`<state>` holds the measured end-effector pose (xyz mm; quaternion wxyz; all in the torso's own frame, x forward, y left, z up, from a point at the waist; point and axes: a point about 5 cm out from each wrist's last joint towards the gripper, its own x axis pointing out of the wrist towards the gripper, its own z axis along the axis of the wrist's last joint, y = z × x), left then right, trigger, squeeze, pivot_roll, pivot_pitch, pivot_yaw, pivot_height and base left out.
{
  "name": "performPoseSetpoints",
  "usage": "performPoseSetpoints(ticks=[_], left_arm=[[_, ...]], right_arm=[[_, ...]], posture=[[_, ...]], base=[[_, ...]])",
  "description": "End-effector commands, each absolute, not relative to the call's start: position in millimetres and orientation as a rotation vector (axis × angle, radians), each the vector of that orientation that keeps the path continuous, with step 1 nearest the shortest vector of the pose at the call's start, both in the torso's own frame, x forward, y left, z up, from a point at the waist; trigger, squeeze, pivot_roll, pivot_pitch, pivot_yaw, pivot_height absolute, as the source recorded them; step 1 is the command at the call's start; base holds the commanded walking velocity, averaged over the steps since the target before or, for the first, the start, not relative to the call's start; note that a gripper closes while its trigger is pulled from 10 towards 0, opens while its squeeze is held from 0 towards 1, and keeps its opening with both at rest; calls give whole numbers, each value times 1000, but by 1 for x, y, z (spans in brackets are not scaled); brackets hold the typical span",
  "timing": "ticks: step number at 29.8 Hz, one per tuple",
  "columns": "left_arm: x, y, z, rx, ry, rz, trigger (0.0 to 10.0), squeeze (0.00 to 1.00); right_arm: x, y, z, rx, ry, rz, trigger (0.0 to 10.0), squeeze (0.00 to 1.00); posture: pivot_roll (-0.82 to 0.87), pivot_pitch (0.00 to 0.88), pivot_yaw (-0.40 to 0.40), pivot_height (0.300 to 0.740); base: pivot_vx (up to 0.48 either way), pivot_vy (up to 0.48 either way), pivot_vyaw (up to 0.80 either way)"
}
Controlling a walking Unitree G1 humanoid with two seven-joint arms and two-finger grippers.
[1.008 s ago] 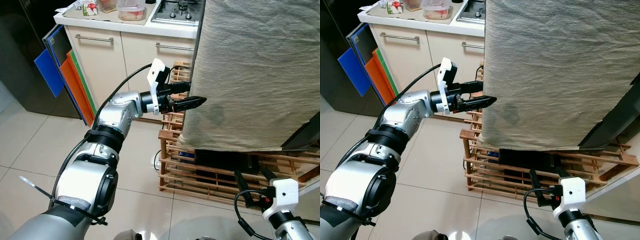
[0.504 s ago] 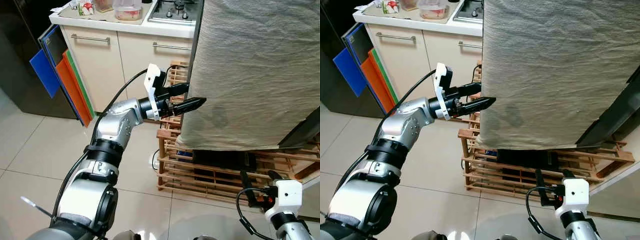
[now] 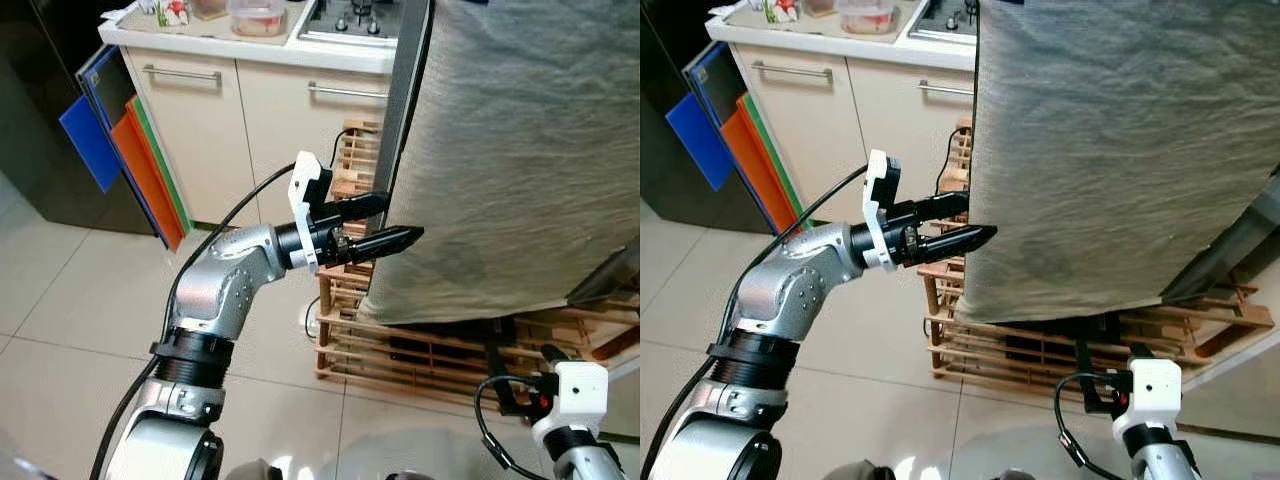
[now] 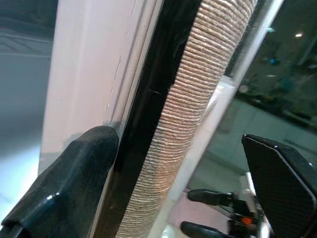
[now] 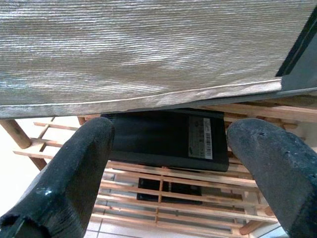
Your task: Restocking fridge
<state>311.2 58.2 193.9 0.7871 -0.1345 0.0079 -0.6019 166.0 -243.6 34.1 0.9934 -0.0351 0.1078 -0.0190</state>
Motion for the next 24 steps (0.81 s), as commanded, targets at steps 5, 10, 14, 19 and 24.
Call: performPoseSetpoints(ticks=[5, 10, 14, 19, 24], left_arm=[[306, 58, 200, -237, -3, -1251, 10000, 0], [296, 53, 205, -246, -11, -1289, 10000, 0], [294, 53, 207, -243, -17, -1293, 10000, 0], [296, 56, 215, -210, -47, -1246, 10000, 0], [294, 59, 218, -132, -55, -1214, 10000, 0]], right_arm=[[168, -245, 35, -84, 208, -49, 10000, 0], [169, -245, 35, -84, 214, -33, 10000, 0], [170, -245, 34, -85, 214, -32, 10000, 0], [172, -244, 34, -85, 212, -29, 10000, 0], [173, -244, 33, -82, 215, -19, 10000, 0]], posture=[[-114, 45, 42, 740], [-109, 38, 39, 740], [-107, 34, 40, 740], [-104, 28, 41, 740], [-95, 28, 38, 740]], base=[[0, 0, 0], [0, 0, 0], [0, 0, 0], [0, 0, 0], [0, 0, 0]])
